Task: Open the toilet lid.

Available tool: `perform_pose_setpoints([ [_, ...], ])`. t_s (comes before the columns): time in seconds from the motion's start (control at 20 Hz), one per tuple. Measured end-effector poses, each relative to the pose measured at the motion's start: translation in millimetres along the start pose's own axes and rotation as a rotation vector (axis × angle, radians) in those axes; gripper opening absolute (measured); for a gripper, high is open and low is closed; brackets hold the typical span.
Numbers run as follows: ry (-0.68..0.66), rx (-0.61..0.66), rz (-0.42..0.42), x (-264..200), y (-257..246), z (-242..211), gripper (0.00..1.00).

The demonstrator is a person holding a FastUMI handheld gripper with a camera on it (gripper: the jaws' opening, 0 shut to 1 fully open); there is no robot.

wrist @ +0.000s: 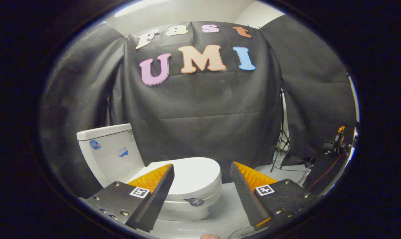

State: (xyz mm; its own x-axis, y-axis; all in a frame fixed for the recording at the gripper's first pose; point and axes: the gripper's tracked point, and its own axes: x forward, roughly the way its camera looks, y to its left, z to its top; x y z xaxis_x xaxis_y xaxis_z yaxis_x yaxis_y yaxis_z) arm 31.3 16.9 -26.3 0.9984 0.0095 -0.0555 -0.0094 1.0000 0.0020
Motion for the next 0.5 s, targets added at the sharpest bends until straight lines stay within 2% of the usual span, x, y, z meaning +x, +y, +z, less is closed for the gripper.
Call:
perform_pose_setpoints([
  [0.5, 0.096, 0.024, -0.006, 40.5, 8.2, -42.1, 1.00],
])
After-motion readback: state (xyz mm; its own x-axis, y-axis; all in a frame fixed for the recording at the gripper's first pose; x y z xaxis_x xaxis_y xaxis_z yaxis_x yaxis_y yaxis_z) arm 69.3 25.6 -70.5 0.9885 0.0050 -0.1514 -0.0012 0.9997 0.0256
